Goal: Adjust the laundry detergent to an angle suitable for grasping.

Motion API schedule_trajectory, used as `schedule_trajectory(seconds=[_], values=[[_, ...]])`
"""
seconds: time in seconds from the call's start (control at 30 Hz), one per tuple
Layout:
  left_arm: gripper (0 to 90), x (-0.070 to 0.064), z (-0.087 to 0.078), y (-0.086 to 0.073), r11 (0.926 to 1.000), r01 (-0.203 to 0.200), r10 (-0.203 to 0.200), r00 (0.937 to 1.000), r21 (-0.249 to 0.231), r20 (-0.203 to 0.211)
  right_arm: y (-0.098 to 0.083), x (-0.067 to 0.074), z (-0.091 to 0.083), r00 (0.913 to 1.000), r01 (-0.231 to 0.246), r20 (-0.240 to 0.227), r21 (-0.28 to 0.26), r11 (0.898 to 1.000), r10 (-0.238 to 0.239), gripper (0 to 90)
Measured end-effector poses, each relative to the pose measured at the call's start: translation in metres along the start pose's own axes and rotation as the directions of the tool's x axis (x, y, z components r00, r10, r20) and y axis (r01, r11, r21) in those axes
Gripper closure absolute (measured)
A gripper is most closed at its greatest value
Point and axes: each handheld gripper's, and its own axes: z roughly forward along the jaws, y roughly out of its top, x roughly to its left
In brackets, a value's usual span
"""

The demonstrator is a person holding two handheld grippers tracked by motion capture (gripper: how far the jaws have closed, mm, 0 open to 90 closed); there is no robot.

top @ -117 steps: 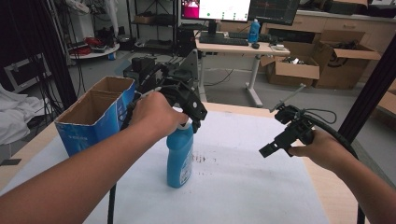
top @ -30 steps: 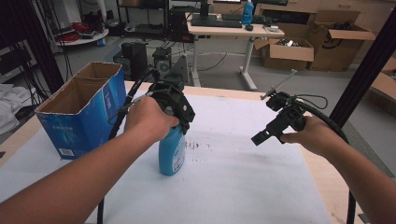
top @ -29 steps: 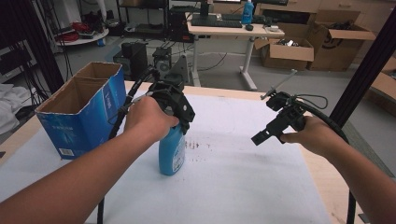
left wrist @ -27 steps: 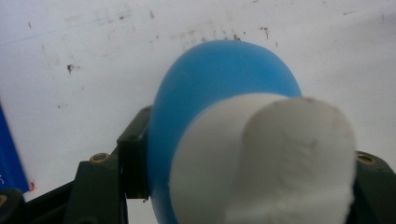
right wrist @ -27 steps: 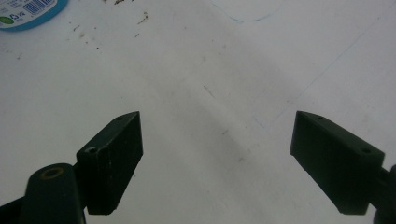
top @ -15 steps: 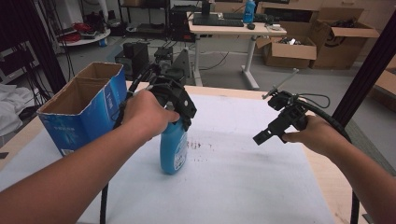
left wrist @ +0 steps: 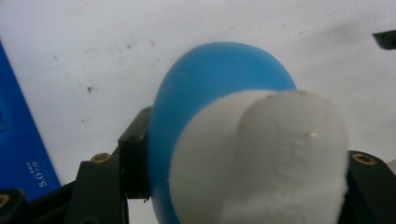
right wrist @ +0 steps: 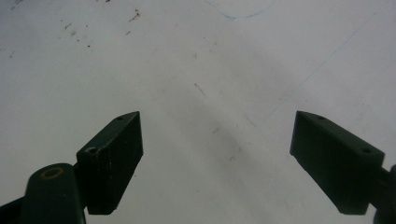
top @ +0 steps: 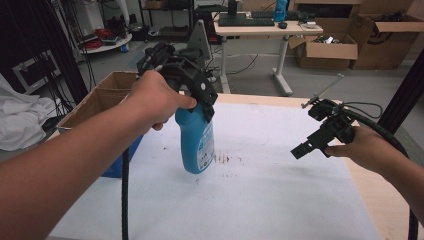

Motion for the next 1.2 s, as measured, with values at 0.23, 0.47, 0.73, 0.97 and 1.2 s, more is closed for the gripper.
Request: schedule_trajectory(seconds=[0.23,0.47,0.73,0.97,1.2], values=[[37.7,0.013,-0.027,0.006,0.9998,0.003,-0.004,0.9994,-0.021,-0.033,0.001,-0.007,-0.003,1.0000,-0.008,0.002,-0.001,1.000,0.008,17.1],[37.8,0.035,-0.057,0.010,0.9985,0.032,-0.035,0.9973,-0.043,-0.065,0.002,-0.011,-0.002,1.0000,-0.008,0.002,0.003,1.000,0.008,17.2],[37.8,0.064,-0.096,0.013,0.9947,0.058,-0.066,0.9934,-0.085,-0.094,0.009,-0.011,-0.001,1.0000,-0.004,0.002,0.011,1.000,0.004,17.2],[37.9,0.087,-0.136,0.011,0.9882,0.085,-0.100,0.9884,-0.127,-0.115,0.011,-0.009,0.000,1.0000,0.004,0.000,0.020,1.000,-0.004,17.5],[37.9,0.111,-0.162,0.002,0.9820,0.103,-0.125,0.9824,-0.159,-0.139,0.015,-0.010,-0.006,0.9999,-0.004,0.012,0.021,1.000,0.004,17.5]])
